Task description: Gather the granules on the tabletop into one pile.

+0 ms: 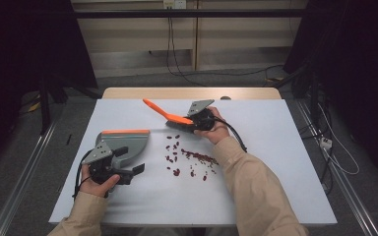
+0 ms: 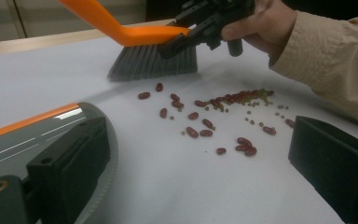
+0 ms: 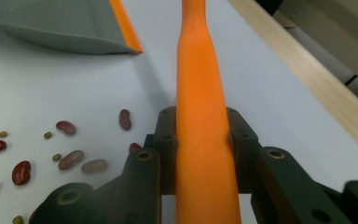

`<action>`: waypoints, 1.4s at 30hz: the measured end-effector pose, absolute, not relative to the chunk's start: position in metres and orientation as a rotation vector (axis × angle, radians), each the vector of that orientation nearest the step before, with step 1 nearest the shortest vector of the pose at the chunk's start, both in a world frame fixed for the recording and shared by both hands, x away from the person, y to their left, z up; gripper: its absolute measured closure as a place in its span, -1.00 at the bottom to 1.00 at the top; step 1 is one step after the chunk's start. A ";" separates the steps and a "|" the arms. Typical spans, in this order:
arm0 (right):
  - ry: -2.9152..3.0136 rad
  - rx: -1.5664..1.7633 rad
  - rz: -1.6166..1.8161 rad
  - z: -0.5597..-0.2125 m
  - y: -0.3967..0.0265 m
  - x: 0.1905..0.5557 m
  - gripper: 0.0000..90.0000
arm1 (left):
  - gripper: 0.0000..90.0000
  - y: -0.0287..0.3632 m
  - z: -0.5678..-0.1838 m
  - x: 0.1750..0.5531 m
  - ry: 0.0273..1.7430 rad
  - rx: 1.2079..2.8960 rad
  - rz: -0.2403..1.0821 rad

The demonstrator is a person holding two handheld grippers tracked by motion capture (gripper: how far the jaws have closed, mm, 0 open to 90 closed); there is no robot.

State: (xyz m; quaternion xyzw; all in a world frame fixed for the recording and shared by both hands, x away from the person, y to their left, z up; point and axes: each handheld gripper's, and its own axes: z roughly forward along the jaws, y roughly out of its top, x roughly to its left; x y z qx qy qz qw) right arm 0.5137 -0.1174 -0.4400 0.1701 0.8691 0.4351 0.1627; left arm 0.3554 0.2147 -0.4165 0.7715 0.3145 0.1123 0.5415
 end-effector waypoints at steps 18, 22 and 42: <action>2.635 0.243 1.245 -0.434 -0.124 0.463 0.57 | -0.89 0.214 -0.415 0.354 0.736 1.827 0.266; 2.646 0.220 1.252 -0.434 -0.126 0.452 0.57 | -0.89 0.214 -0.415 0.355 0.739 1.825 0.267; 2.609 0.268 1.273 -0.431 -0.134 0.429 0.58 | -0.89 0.213 -0.415 0.354 0.723 1.831 0.263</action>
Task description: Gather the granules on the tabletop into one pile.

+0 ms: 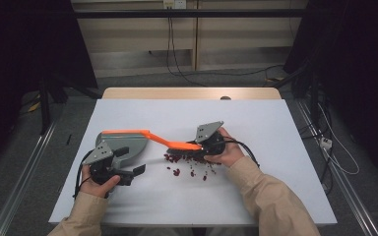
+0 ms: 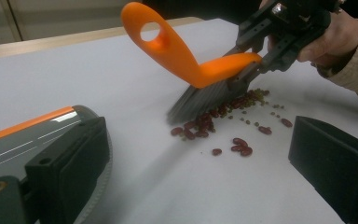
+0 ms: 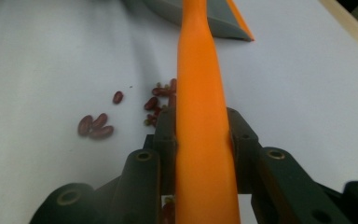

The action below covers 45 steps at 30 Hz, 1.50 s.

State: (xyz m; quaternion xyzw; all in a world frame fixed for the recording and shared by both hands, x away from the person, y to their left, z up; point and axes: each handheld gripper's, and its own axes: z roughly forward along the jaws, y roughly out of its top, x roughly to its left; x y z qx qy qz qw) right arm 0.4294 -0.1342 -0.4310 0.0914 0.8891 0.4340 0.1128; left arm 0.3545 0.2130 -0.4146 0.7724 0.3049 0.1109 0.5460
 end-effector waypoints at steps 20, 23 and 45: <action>2.340 0.852 1.429 -0.402 -0.143 0.417 0.58 | -0.89 0.214 -0.413 0.354 0.730 1.826 0.276; 2.289 0.942 1.458 -0.404 -0.140 0.413 0.58 | -0.89 0.214 -0.413 0.354 0.735 1.825 0.280; 2.138 1.186 1.598 -0.412 -0.099 0.384 0.58 | -0.89 0.213 -0.414 0.353 0.733 1.841 0.293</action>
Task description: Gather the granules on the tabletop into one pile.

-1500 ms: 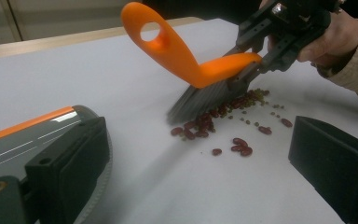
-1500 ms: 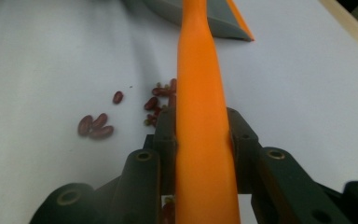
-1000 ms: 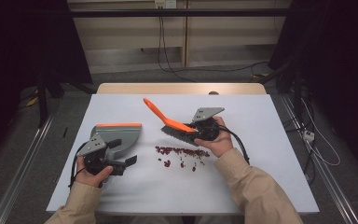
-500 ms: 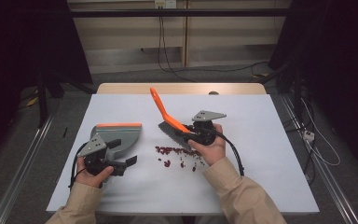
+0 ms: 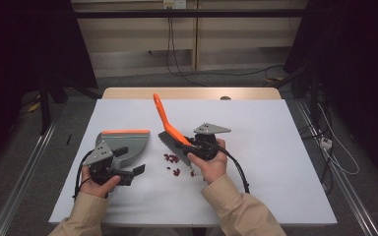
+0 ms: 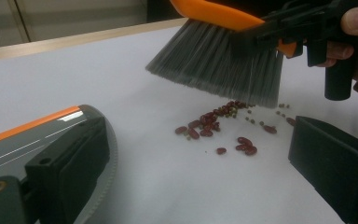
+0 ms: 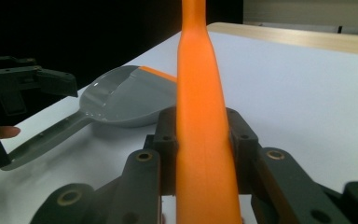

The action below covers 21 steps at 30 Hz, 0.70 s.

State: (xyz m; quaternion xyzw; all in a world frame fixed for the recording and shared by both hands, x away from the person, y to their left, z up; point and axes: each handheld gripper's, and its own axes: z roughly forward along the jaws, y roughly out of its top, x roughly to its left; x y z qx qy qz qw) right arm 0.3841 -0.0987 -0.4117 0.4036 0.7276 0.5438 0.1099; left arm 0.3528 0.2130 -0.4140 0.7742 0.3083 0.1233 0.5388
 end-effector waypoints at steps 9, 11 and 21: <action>2.134 1.208 1.609 -0.414 -0.085 0.377 0.58 | -0.89 0.212 -0.414 0.353 0.735 1.844 0.292; 2.135 1.214 1.617 -0.416 -0.081 0.376 0.58 | -0.89 0.213 -0.414 0.353 0.733 1.843 0.294; 2.184 1.299 1.621 -0.435 -0.058 0.370 0.58 | -0.89 0.214 -0.414 0.353 0.734 1.842 0.298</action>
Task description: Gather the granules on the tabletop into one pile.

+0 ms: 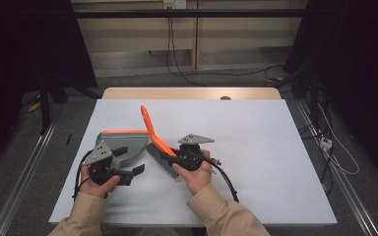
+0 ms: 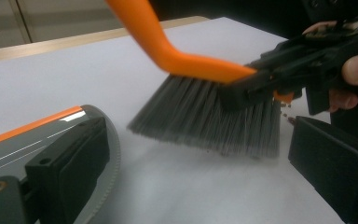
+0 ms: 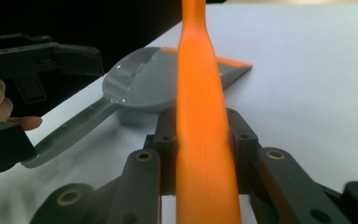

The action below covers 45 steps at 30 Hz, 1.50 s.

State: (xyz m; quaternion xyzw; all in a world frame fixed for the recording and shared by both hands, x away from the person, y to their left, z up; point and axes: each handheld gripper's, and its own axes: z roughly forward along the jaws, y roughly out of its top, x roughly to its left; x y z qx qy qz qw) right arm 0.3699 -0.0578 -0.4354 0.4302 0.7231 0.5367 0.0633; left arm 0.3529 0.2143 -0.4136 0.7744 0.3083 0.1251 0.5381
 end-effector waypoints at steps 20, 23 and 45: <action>2.165 1.515 1.439 -0.448 -0.080 0.382 0.58 | -0.89 0.214 -0.414 0.353 0.731 1.845 0.301; 2.160 1.533 1.428 -0.447 -0.086 0.382 0.58 | -0.89 0.214 -0.414 0.353 0.731 1.843 0.298; 2.083 1.639 1.377 -0.445 -0.126 0.372 0.58 | -0.89 0.211 -0.415 0.352 0.720 1.856 0.299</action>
